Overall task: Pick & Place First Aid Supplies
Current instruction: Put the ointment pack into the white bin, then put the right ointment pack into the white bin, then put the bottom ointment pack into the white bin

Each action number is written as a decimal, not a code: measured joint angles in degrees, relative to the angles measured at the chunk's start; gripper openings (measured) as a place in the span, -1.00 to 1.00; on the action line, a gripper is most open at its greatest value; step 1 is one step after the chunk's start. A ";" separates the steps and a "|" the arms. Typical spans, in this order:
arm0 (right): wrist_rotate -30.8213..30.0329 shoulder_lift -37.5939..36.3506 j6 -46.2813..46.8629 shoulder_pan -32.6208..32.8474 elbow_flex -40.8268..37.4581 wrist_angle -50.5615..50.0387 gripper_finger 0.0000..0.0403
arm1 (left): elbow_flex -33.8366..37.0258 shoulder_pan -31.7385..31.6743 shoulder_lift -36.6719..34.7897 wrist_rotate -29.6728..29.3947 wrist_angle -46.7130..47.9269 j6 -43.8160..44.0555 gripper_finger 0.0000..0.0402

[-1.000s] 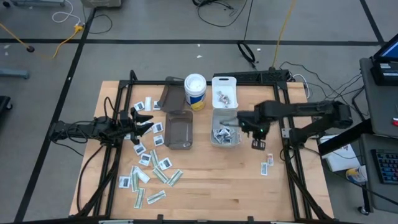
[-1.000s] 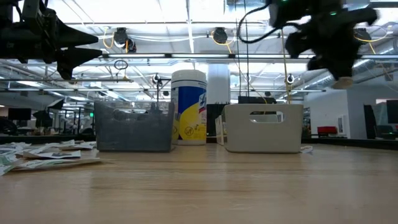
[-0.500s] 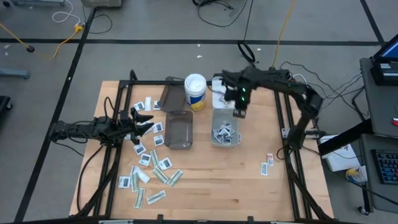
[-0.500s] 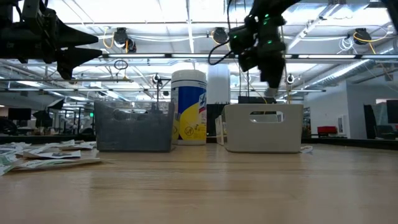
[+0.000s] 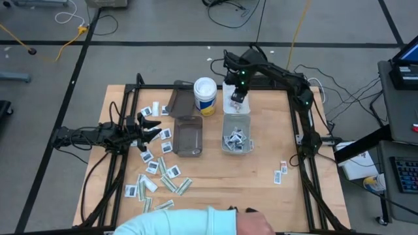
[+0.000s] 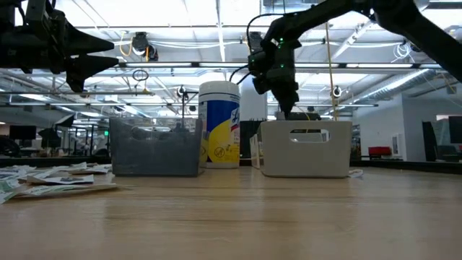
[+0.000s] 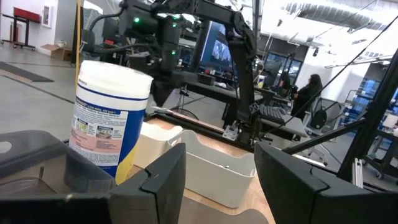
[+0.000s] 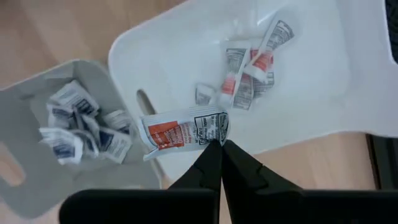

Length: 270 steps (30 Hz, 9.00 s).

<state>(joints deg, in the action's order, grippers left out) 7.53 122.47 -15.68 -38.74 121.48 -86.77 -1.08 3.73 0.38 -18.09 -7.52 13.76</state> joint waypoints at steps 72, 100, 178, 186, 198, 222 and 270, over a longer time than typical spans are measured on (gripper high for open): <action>-0.56 -50.17 54.55 25.90 -63.83 17.29 -0.08 | 0.00 0.00 0.00 0.00 -0.01 0.00 -0.03; 4.20 -59.74 88.17 53.16 -81.36 23.85 -0.11 | 0.00 0.00 -0.02 0.00 -0.01 0.02 -0.02; -0.02 -22.41 27.96 8.08 -31.19 5.75 -1.00 | 0.00 0.00 -0.02 0.00 0.01 0.00 -0.02; -0.04 -7.95 23.34 0.69 -11.44 5.76 -1.00 | 0.00 0.00 0.00 0.00 -0.01 0.00 -0.03; -0.21 0.38 21.58 -2.06 -3.17 5.88 -1.00 | -0.01 0.00 -0.01 0.00 -0.01 0.00 -0.03; -0.04 0.49 23.14 -0.90 -19.75 25.69 -0.65 | -0.01 0.00 0.01 0.00 -0.01 0.00 -0.02; -10.26 -46.11 107.71 51.67 -57.79 13.85 -0.20 | 0.00 0.00 0.01 0.00 -0.01 0.00 -0.02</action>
<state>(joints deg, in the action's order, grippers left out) -2.74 76.36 92.03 12.92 63.69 -72.92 -1.08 3.73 0.38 -18.09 -7.53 13.76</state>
